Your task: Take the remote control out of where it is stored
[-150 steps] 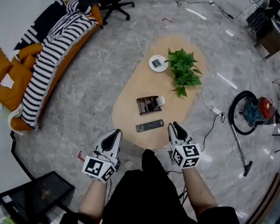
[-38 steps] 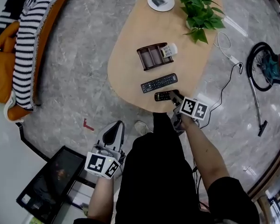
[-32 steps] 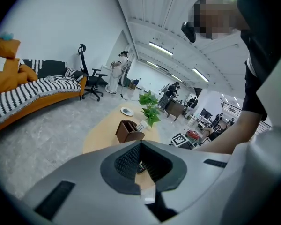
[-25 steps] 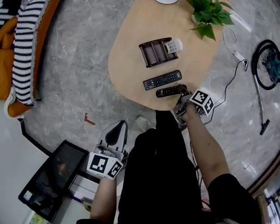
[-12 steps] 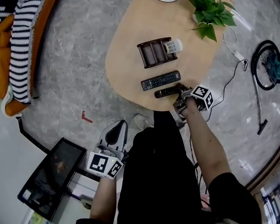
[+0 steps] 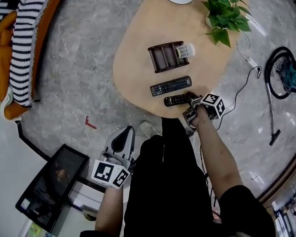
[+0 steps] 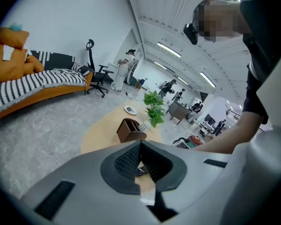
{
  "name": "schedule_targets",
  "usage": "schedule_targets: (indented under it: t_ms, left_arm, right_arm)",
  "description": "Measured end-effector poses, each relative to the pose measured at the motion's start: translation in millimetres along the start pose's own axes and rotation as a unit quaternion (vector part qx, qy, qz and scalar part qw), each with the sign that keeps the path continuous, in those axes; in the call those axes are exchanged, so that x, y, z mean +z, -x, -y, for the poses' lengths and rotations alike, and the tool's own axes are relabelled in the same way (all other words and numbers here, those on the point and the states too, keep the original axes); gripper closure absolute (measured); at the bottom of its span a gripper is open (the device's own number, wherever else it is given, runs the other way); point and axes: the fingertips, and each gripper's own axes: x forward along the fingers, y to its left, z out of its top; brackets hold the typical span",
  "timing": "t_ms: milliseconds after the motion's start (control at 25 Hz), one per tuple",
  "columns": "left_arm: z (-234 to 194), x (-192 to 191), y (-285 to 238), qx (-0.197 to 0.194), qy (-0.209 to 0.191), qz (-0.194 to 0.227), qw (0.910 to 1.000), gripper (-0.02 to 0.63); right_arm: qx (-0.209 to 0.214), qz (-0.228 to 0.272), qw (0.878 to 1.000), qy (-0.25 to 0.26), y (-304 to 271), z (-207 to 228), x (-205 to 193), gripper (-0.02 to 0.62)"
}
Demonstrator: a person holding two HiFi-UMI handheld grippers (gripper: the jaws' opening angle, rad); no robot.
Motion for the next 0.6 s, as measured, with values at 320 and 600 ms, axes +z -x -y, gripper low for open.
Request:
schedule_targets:
  t_ms: [320,600]
  left_arm:
    - [2,6,1,-0.007,-0.012,0.013,0.9998,0.598]
    - [8,31,14,-0.015,-0.018,0.046,0.9987,0.598]
  right_arm:
    - [-0.018,0.006,0.999,0.038,19,9,-1,0.426]
    - [0.021,0.024,0.997,0.072,55,-21,-3,0.428]
